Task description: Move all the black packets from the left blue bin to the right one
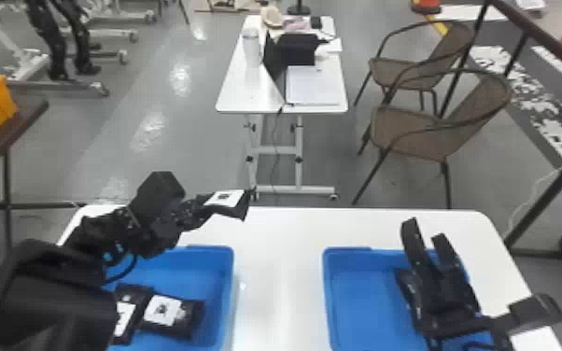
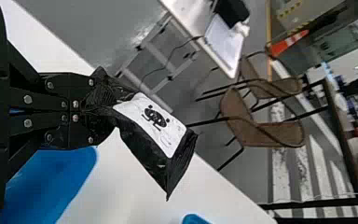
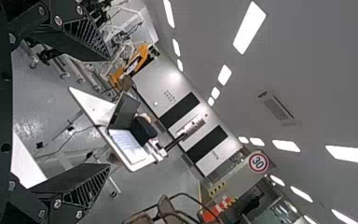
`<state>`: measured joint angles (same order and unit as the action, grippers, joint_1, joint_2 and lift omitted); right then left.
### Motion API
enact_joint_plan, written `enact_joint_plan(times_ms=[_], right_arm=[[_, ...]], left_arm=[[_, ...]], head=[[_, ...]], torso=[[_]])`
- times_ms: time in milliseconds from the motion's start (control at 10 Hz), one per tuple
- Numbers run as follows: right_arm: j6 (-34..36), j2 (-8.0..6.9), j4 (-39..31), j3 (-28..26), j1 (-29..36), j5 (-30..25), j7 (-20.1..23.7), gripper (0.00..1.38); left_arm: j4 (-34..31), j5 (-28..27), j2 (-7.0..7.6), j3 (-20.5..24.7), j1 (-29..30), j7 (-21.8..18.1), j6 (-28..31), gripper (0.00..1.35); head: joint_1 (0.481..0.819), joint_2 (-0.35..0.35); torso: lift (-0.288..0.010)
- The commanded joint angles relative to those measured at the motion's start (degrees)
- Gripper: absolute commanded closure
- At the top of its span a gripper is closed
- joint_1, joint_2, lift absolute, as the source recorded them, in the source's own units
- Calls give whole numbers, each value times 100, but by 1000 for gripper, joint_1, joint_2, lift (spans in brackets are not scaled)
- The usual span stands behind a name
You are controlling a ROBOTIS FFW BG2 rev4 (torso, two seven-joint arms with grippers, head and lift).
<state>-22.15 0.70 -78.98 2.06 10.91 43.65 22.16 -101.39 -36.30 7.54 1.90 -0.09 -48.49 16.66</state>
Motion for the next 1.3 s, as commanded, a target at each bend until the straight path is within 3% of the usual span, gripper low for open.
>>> enact_joint_plan(times_ms=[0,200,400,600,1200], right_arm=[[0,-75,-91,128,-221,3,51,217],[18,-75,-161,269,-423,3,130,217],[132,-75,-100,418,-643,3,183,217],[132,-75,-30,498,-845,3,183,217],[290,-75,137,1016,-1284,12,174,217]], left_arm=[[392,606,72,-497,-255,384,-365,1204],[1244,1336,169,-1183,-896,797,-1086,1204],[1807,1775,46,-1552,-1301,999,-1657,1204],[1930,1881,-139,-1692,-1371,1043,-1728,1204],[2308,2179,-156,-2193,-1652,1043,-1745,1204]], head=[[695,-16],[695,-56],[695,-103],[695,-131],[687,-142]], torso=[[0],[0],[0],[0],[0]])
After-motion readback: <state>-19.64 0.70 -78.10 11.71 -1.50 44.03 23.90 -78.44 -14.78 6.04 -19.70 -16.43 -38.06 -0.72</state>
